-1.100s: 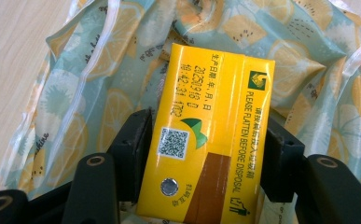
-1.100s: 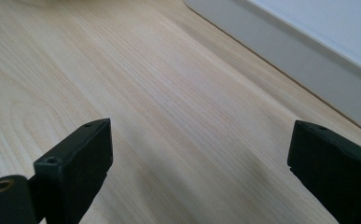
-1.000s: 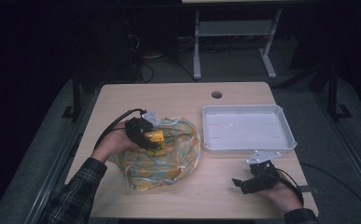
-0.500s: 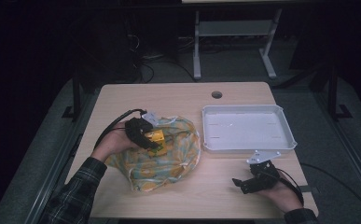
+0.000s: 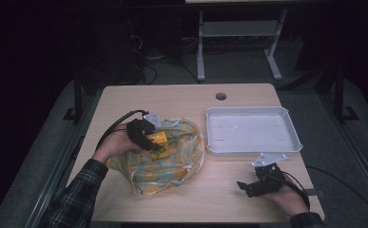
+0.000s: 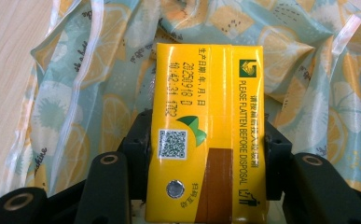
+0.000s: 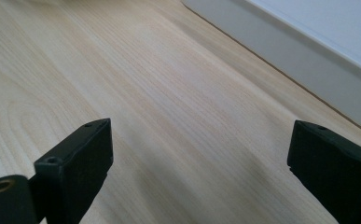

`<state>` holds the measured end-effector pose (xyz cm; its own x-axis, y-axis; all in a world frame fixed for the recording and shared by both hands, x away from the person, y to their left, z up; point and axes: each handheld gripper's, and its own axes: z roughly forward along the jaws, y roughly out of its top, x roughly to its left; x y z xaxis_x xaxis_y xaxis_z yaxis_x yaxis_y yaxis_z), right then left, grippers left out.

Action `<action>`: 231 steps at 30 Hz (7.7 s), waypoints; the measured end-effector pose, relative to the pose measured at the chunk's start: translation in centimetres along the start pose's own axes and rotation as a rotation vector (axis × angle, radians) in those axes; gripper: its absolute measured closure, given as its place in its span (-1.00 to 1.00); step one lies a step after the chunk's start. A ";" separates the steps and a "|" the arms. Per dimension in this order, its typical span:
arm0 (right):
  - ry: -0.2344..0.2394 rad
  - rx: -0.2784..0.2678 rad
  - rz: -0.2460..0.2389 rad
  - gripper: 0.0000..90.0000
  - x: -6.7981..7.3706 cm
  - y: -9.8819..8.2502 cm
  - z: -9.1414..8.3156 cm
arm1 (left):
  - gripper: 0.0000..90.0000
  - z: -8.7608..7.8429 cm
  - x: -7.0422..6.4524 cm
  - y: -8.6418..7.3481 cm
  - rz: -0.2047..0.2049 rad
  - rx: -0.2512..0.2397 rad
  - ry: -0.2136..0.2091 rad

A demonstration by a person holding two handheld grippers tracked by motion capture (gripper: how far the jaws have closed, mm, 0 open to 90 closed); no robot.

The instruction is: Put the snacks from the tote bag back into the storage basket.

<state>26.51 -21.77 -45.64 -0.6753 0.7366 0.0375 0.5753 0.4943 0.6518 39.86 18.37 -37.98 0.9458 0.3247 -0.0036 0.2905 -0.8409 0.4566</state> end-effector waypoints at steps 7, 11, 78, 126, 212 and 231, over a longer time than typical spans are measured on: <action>-0.001 0.000 0.001 -0.86 0.0 0.0 0.0 | 0.12 -0.9 0.1 0.4 -0.013 -0.006 0.016; 0.000 -0.001 0.002 -0.86 0.0 0.0 0.0 | 0.12 -1.5 0.1 0.8 -0.016 -0.005 0.022; 0.026 -0.009 0.001 -0.86 0.5 0.3 0.1 | 0.12 -1.5 -2.5 13.0 -0.016 -0.100 -0.028; 0.039 -0.021 -0.002 -0.86 0.5 0.4 0.0 | 0.12 5.9 -4.3 19.7 -0.027 -0.128 -0.029; 0.042 0.013 0.007 -0.71 0.2 0.4 -0.3 | -0.54 3.3 -5.2 13.6 -0.037 -0.180 -0.063; 0.045 0.067 0.050 0.49 -0.9 2.2 -1.5 | -0.54 -1.2 -5.2 3.0 -0.108 -0.216 0.006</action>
<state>27.73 -22.03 -43.14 -0.6642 0.7404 0.1032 0.6371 0.4885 0.5962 35.69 14.67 -35.54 0.9098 0.4110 -0.0582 0.3518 -0.6892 0.6334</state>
